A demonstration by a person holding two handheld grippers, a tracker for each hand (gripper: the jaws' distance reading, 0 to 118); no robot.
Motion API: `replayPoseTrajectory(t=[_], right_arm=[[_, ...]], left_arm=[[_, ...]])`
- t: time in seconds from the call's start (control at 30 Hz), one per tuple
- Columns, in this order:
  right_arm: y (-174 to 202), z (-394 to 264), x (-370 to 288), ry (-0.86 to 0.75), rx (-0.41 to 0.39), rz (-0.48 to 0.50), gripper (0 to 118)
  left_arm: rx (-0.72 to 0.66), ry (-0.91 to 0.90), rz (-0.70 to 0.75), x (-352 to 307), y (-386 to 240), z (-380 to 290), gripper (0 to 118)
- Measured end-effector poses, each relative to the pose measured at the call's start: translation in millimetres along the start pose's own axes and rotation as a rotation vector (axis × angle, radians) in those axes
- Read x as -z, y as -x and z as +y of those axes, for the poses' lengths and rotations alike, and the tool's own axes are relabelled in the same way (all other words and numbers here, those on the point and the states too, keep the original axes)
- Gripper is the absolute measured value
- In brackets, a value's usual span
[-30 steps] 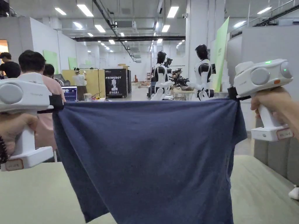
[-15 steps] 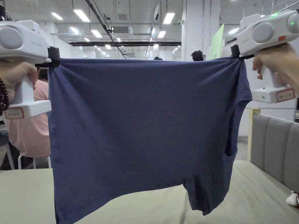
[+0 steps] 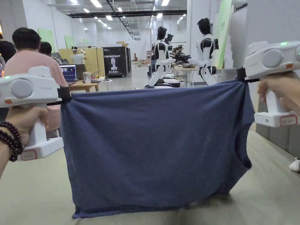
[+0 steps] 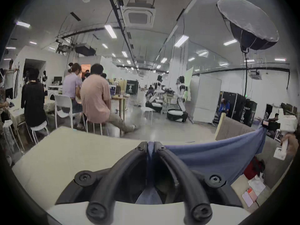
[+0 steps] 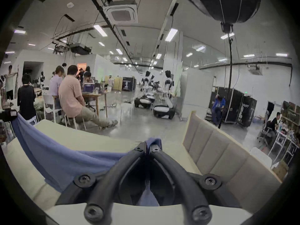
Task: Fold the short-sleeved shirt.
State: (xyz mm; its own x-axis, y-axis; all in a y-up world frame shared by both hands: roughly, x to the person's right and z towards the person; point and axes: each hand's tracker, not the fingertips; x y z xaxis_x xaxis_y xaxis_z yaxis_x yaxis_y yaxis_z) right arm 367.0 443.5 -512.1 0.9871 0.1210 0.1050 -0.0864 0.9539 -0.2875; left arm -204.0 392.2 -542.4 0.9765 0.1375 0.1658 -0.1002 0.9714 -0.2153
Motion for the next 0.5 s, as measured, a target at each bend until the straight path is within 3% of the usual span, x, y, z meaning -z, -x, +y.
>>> replayPoseTrajectory(t=[0.23, 0.5], right_arm=[[2.2, -36.2, -45.9, -0.004, -0.020, 0.015, 2], [1.5, -124.9, -163.1, -0.013, -0.047, 0.094, 2]], left_arm=[[-0.019, 0.001, -0.017, -62.0, -10.9, -19.4, 6], [-0.014, 0.047, -0.021, -181.6, -7.0, -84.6, 6]])
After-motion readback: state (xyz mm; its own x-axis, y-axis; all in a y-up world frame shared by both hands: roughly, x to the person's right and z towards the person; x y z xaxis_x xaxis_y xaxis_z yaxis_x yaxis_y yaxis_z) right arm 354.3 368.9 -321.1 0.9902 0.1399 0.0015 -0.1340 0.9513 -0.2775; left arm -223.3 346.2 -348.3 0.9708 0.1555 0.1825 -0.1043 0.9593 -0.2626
